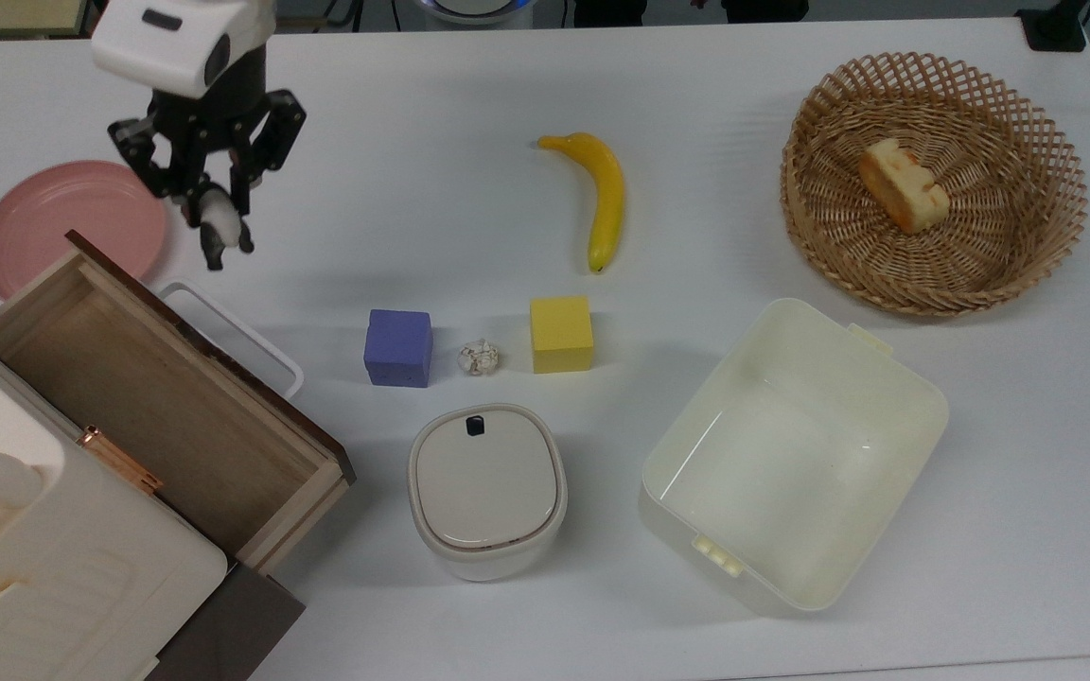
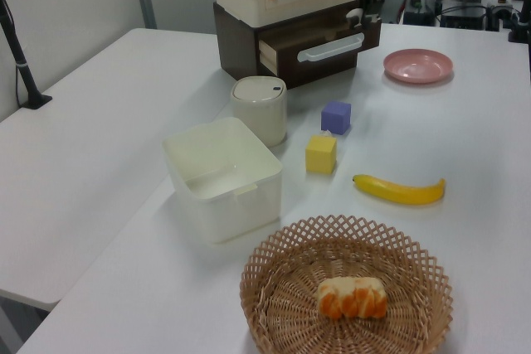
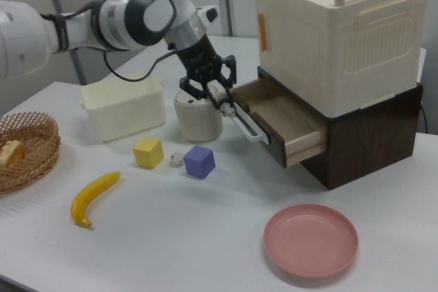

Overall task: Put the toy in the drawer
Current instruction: 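Lift the panda and carry it over the open wooden drawer, then open the gripper to drop the panda into the drawer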

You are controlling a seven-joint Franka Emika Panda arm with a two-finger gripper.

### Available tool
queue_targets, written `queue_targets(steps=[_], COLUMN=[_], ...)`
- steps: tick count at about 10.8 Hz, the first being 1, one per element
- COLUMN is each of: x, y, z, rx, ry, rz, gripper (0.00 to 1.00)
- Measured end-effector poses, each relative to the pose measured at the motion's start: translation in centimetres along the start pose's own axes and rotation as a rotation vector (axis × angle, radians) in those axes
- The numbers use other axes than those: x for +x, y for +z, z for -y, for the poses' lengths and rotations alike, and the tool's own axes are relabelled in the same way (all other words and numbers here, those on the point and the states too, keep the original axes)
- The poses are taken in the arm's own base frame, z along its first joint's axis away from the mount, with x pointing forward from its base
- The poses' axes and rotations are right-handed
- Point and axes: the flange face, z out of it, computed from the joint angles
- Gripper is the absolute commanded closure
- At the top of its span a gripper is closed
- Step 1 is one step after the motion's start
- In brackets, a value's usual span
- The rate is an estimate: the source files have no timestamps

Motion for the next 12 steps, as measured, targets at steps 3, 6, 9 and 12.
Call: queue_targets(steps=[3,6,9,12], x=[2.4,3.3,3.3,3.1], y=[2.5,4.3,4.0,3.9], z=[-1.7,-2.5,-3.1,-3.3], rx=[-0.099,-0.163,-0.177,-0.179], ry=[-0.081,-0.128,-0.150,-0.146], rz=[-0.089,-0.136,-0.138,-0.137], gripper=[0.72,0.43,0.24,0.24])
